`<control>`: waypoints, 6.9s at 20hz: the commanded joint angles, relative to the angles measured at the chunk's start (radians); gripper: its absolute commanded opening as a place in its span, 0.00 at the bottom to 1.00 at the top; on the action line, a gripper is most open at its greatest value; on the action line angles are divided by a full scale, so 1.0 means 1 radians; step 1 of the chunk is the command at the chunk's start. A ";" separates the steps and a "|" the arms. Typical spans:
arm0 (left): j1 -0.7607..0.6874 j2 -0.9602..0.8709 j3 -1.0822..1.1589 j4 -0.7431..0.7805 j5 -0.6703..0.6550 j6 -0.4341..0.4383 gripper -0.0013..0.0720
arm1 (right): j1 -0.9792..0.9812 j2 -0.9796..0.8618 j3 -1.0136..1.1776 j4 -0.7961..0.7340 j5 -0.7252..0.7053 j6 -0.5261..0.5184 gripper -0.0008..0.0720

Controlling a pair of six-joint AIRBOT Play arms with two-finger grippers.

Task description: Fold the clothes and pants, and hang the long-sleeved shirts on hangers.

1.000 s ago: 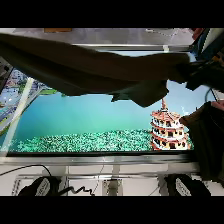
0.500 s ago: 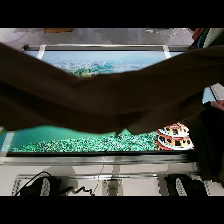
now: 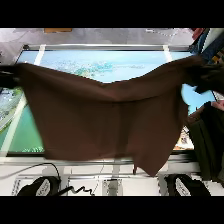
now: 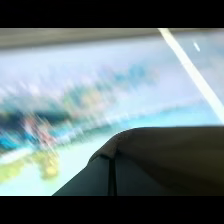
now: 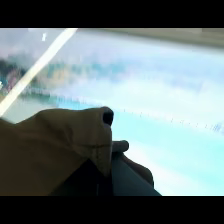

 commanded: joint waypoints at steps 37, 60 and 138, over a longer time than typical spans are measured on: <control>0.044 -0.350 -0.039 0.199 -0.077 -0.100 0.97 | -0.323 -0.614 -0.514 0.044 0.157 -0.014 0.48; 0.043 -0.603 -0.147 0.148 -0.301 -0.199 0.83 | -0.150 -0.613 -0.546 0.098 0.187 -0.187 0.03; -0.075 -0.629 -0.008 0.076 -0.020 -0.017 0.03 | 0.055 -0.732 0.085 -0.300 0.197 0.140 0.03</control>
